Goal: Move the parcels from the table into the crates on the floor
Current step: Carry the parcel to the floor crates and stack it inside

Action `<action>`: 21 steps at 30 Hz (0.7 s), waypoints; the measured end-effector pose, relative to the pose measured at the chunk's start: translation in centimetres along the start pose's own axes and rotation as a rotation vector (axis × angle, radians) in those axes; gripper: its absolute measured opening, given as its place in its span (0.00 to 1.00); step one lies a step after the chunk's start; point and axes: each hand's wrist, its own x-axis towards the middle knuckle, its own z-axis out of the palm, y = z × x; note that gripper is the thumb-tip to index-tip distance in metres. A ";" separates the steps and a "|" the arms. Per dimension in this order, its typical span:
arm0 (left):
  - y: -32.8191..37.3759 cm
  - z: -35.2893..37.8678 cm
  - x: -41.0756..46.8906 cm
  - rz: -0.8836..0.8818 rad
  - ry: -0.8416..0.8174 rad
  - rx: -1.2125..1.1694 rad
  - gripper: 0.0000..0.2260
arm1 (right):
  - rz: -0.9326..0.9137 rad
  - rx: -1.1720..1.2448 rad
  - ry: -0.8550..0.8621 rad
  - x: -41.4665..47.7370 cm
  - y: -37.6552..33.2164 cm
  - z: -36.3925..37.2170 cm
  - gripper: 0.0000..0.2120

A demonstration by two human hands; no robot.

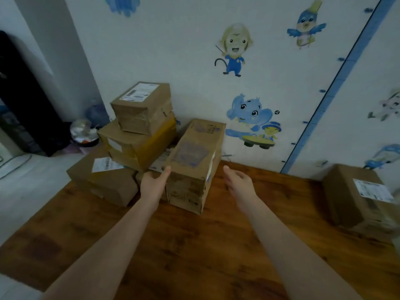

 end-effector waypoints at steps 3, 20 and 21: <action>0.9 -0.3 1.2 0.043 -0.033 0.065 0.33 | 0.021 -0.023 0.030 0.0 0.2 1.7 0.25; 1.1 2.3 -0.4 0.104 -0.334 0.254 0.31 | 0.081 -0.142 0.034 -0.4 0.8 2.7 0.33; 0.8 2.4 -0.6 0.092 -0.335 0.264 0.32 | 0.086 -0.152 0.040 -0.5 0.8 2.3 0.35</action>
